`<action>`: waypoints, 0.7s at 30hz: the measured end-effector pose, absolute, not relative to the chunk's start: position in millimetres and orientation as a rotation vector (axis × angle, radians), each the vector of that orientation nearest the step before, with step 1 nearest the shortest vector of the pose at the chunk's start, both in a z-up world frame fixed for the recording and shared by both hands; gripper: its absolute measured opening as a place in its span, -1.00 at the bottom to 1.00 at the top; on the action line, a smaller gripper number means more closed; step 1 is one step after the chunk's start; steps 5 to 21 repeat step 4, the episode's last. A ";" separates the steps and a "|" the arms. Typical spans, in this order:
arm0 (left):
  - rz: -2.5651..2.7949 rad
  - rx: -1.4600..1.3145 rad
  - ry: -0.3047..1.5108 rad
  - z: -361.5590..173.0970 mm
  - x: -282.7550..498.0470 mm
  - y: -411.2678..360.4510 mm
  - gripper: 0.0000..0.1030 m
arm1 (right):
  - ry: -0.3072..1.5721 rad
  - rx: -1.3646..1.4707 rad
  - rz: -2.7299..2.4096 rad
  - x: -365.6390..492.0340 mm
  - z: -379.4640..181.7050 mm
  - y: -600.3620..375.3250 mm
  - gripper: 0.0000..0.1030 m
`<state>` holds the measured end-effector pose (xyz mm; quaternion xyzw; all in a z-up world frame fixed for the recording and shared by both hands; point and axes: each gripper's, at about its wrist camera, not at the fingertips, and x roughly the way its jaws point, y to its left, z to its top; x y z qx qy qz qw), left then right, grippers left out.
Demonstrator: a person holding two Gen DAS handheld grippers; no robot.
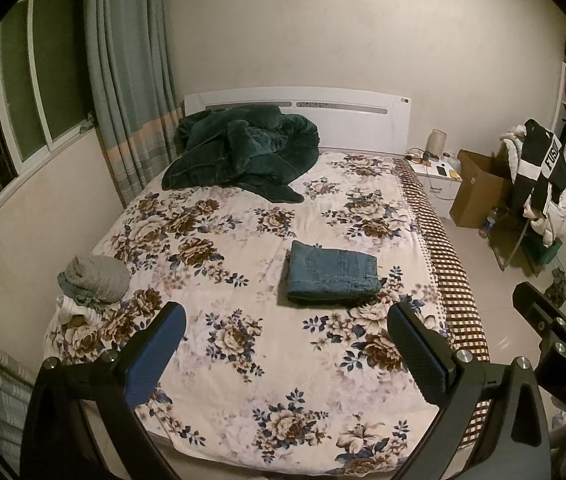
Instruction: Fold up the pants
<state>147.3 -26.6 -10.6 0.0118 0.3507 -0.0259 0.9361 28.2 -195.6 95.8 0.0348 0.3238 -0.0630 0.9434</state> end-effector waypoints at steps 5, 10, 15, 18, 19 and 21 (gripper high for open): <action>-0.055 0.026 0.717 -10.3 148.5 -25.9 1.00 | 0.661 0.074 -0.131 27.9 96.1 -195.7 1.00; -0.055 0.026 0.717 -10.3 148.5 -25.9 1.00 | 0.661 0.074 -0.131 27.9 96.1 -195.7 1.00; -0.055 0.026 0.717 -10.3 148.5 -25.9 1.00 | 0.661 0.074 -0.131 27.9 96.1 -195.7 1.00; -0.055 0.026 0.717 -10.3 148.5 -25.9 1.00 | 0.661 0.074 -0.131 27.9 96.1 -195.7 1.00; -0.055 0.026 0.717 -10.3 148.5 -25.9 1.00 | 0.661 0.074 -0.131 27.9 96.1 -195.7 1.00; -0.055 0.026 0.717 -10.3 148.5 -25.9 1.00 | 0.661 0.074 -0.131 27.9 96.1 -195.7 1.00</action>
